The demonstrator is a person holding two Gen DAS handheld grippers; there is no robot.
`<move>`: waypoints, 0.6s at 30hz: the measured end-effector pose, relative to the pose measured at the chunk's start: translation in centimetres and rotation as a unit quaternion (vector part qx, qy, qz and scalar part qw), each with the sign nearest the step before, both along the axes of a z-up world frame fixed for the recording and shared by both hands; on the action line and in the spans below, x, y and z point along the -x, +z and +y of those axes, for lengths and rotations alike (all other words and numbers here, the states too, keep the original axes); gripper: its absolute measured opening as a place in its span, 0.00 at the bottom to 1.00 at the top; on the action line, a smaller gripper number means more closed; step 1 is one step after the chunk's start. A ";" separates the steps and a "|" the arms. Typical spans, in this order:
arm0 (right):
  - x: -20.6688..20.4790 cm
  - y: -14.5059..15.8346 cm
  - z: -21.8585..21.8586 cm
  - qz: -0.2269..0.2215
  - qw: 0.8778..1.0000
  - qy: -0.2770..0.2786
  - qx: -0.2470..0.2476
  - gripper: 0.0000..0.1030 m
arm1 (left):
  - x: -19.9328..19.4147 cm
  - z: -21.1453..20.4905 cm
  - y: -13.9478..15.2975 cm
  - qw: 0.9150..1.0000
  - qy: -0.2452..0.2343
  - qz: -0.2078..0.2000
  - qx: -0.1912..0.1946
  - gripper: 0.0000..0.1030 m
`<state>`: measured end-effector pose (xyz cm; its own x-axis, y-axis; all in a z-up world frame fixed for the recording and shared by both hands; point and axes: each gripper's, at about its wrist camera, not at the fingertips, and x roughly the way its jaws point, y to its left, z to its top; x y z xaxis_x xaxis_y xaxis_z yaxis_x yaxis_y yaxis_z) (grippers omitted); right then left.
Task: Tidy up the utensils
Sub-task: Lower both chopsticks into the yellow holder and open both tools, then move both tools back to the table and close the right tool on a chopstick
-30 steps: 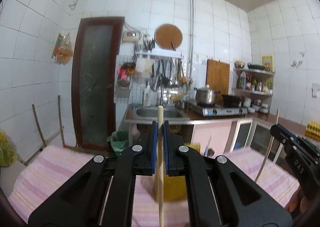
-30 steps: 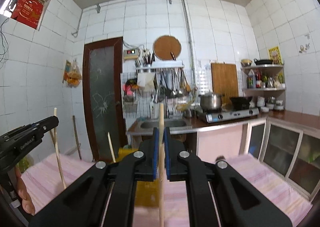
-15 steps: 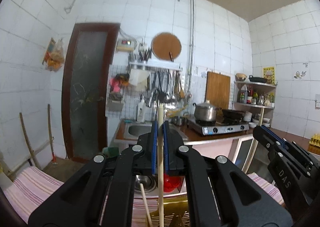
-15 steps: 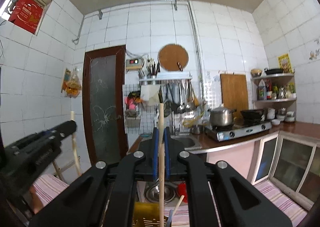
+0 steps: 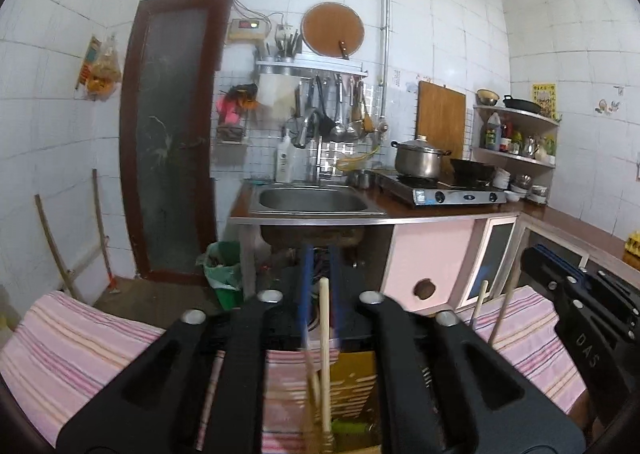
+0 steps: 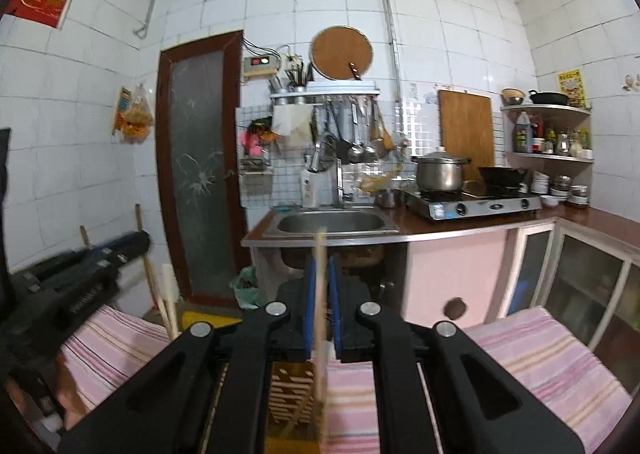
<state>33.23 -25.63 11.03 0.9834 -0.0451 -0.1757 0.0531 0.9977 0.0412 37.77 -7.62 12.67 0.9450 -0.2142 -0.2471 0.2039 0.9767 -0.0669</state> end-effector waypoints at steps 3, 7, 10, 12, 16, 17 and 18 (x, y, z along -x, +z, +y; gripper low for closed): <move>2.3 1.3 -0.8 0.013 1.000 -0.017 -0.006 0.49 | 2.3 1.2 1.5 1.000 0.009 0.003 0.008 0.82; 5.9 2.0 -1.8 0.036 0.999 -0.040 -0.003 0.68 | 6.7 2.2 2.7 0.999 0.028 -0.008 -0.012 0.95; 8.1 1.1 -2.4 0.072 0.996 -0.044 -0.013 0.75 | 9.5 2.7 2.2 0.999 0.034 0.010 -0.034 0.95; 9.3 -0.2 -2.8 0.092 0.994 -0.049 -0.024 0.77 | 11.4 3.1 1.0 0.998 0.041 0.026 -0.045 0.95; 11.3 -4.2 -3.0 0.141 0.988 -0.050 -0.039 0.78 | 14.2 3.5 -2.9 0.996 0.037 0.061 -0.058 0.95; 11.6 -5.8 -2.9 0.160 0.985 -0.052 -0.038 0.78 | 14.5 3.6 -3.8 0.995 0.034 0.074 -0.060 0.95; 11.8 -6.8 -2.9 0.170 0.983 -0.053 -0.036 0.78 | 14.9 3.7 -5.3 0.993 0.026 0.096 -0.060 0.95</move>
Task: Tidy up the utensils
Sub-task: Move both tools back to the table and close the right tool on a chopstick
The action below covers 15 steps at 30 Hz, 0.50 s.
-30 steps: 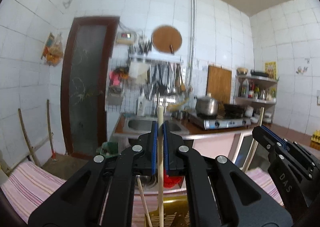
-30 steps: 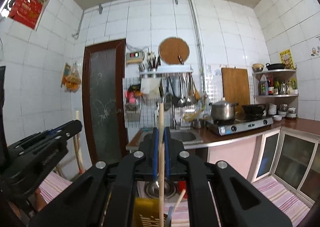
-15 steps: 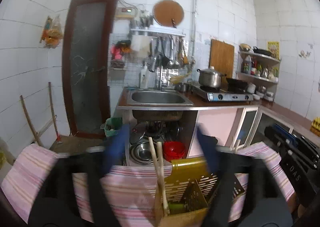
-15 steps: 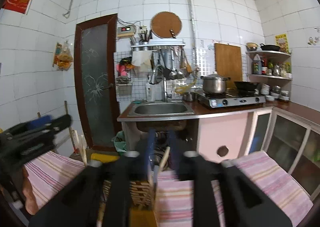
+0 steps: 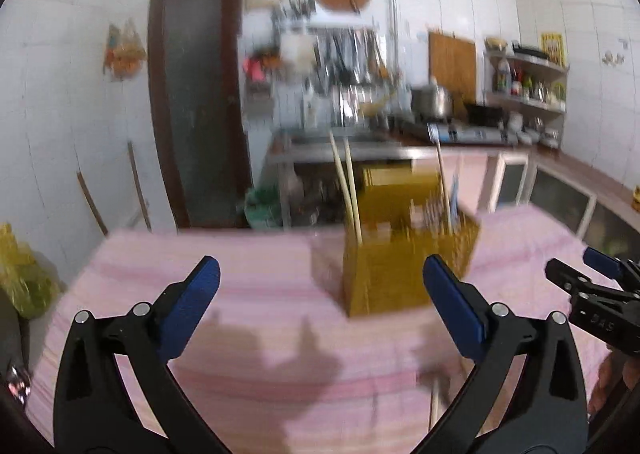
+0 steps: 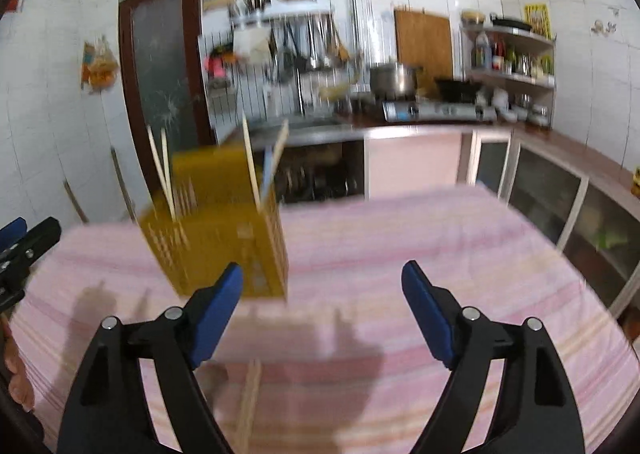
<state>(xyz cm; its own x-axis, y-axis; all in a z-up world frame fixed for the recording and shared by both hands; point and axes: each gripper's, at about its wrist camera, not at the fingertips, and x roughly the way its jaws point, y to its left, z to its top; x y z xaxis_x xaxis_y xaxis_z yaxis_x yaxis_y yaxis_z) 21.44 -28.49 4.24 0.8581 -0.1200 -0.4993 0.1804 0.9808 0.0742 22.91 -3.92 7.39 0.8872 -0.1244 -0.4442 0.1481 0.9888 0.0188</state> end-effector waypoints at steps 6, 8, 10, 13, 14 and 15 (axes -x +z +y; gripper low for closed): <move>-0.2 -4.3 -0.2 0.037 0.999 -0.005 -0.015 0.78 | 0.2 0.5 -5.5 0.999 0.016 0.048 0.000 0.95; -0.7 -5.0 0.0 0.043 0.999 -0.001 -0.012 0.78 | -0.3 0.6 -7.1 0.998 0.023 0.064 -0.004 0.95; -0.9 -5.8 0.3 0.053 0.999 0.008 -0.008 0.78 | -1.0 0.5 -8.0 0.996 0.019 0.081 -0.011 0.95; -1.4 -6.8 0.8 0.074 0.997 0.022 -0.008 0.78 | -1.5 0.7 -9.2 0.995 0.018 0.097 -0.019 0.95; -1.6 -7.2 1.0 0.081 0.996 0.027 -0.007 0.78 | -1.7 0.8 -9.7 0.994 0.020 0.102 -0.021 0.95; -1.6 -7.4 1.3 0.085 0.996 0.029 -0.003 0.78 | -1.9 0.8 -10.1 0.994 0.021 0.109 -0.022 0.95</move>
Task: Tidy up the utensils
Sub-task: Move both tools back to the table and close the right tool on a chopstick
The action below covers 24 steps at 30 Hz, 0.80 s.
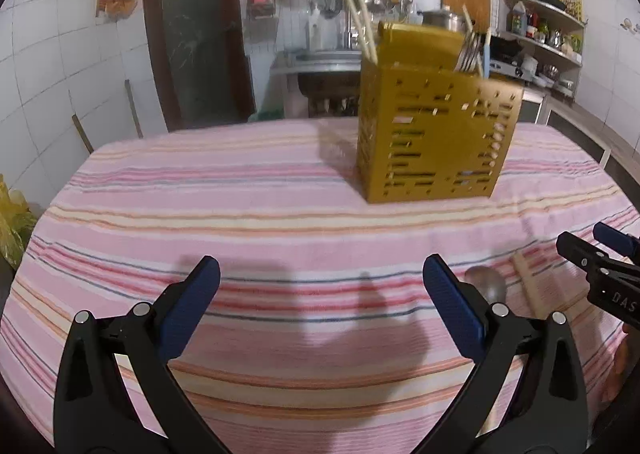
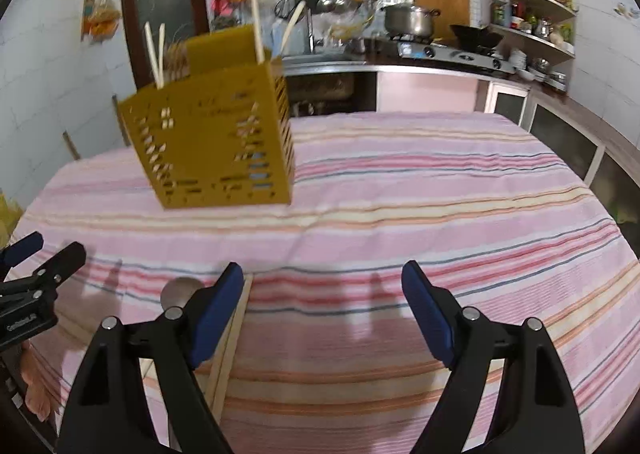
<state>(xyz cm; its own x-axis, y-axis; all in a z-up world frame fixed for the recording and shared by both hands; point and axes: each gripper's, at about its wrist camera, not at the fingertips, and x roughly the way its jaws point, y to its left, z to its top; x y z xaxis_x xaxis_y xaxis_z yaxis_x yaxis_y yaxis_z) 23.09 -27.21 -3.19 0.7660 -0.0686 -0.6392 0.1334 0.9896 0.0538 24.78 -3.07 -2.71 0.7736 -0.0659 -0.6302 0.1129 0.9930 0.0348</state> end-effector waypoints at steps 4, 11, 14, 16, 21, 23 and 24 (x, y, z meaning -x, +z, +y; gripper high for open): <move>0.0 -0.7 0.6 0.013 1.000 0.002 0.006 0.78 | -0.9 -0.1 -0.6 1.000 0.003 0.028 0.000 0.95; -0.6 -1.8 0.7 0.045 0.999 0.001 -0.011 0.77 | -1.2 -0.2 -1.6 0.999 0.006 0.051 0.004 0.95; -0.7 -2.1 1.1 0.057 0.998 0.006 -0.015 0.77 | -1.1 -0.2 -1.5 0.999 0.006 0.052 0.007 0.95; -0.7 -2.2 1.5 0.060 0.998 0.009 -0.009 0.76 | -1.1 -0.3 -1.5 0.999 0.006 0.051 0.007 0.95; -0.5 -2.4 2.1 0.070 0.997 0.009 0.001 0.73 | -1.0 -0.5 -1.7 0.999 0.005 0.053 0.004 0.95; -0.2 -2.5 2.3 0.078 0.997 0.011 -0.008 0.73 | -1.1 -0.5 -1.7 0.998 0.007 0.056 0.005 0.95; -0.2 -2.7 2.5 0.083 0.996 0.014 -0.007 0.73 | -1.1 -0.4 -1.8 0.998 0.007 0.057 0.006 0.95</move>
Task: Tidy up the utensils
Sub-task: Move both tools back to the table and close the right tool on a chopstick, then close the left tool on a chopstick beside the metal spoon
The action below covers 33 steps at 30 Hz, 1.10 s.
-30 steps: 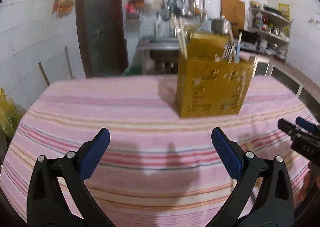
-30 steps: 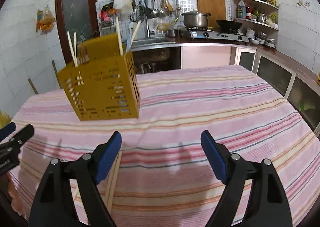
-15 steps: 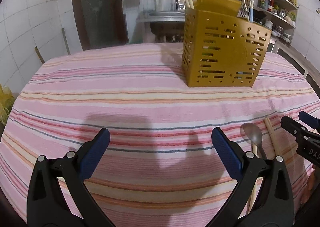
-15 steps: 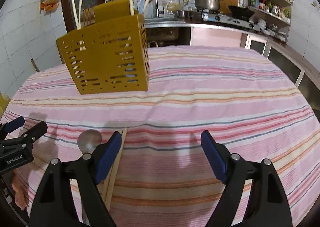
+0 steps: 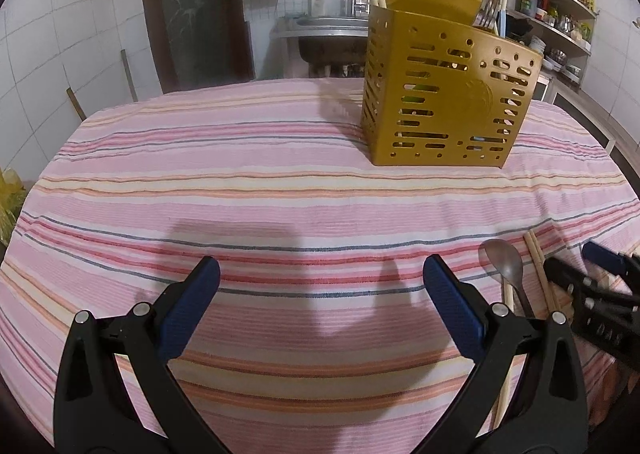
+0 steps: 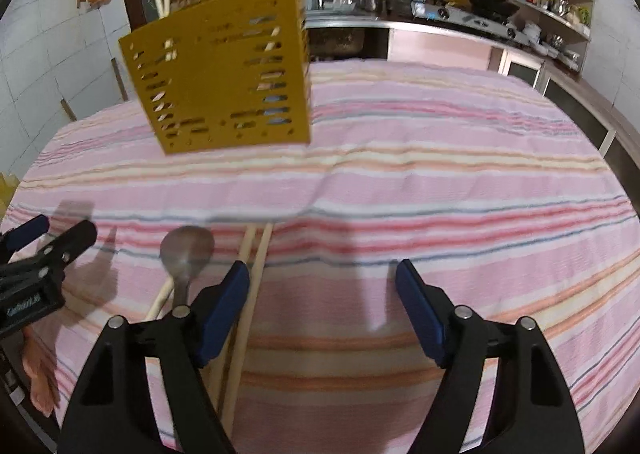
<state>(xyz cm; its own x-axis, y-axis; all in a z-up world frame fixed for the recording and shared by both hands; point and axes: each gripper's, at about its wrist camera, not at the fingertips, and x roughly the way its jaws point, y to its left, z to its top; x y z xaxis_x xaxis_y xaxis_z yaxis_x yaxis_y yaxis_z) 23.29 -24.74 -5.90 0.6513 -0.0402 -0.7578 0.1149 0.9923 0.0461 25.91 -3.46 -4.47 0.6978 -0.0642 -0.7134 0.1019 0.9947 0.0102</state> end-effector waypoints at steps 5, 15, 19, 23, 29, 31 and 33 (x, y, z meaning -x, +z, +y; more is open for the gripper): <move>0.1 -0.1 1.3 0.005 0.999 0.004 0.031 0.61 | -0.2 0.1 -0.2 1.000 0.002 0.005 0.002 0.95; -0.3 0.2 3.4 0.008 0.999 0.024 0.043 0.10 | 0.4 -0.8 -0.1 1.000 -0.013 0.002 -0.004 0.95; -0.1 0.5 2.4 0.008 1.000 0.024 0.015 0.07 | 1.0 -1.5 -0.1 0.999 -0.032 0.017 0.017 0.95; 0.0 0.6 1.5 0.008 1.000 0.015 0.019 0.07 | 1.8 -2.8 -0.2 0.996 -0.066 0.038 0.042 0.95; 0.3 0.7 -1.2 0.005 1.000 -0.019 0.007 0.07 | 3.0 -6.0 -1.2 0.993 -0.103 0.053 0.007 0.95; 0.0 0.7 -3.0 0.005 0.999 -0.032 -0.005 0.07 | 3.3 -6.7 -1.3 0.993 -0.109 0.048 -0.005 0.92; -0.2 0.6 -4.2 0.005 0.999 -0.036 -0.034 0.07 | 3.3 -7.5 -1.5 0.991 -0.118 0.057 -0.007 0.87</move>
<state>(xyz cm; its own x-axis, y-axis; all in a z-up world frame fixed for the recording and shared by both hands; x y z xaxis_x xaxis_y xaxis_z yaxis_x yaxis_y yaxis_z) 23.48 -28.97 -5.28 0.6405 -0.0356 -0.7671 0.1870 0.9761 0.1109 22.61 -10.93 -6.00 0.5798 -0.2060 -0.7883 0.3327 0.9430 -0.0017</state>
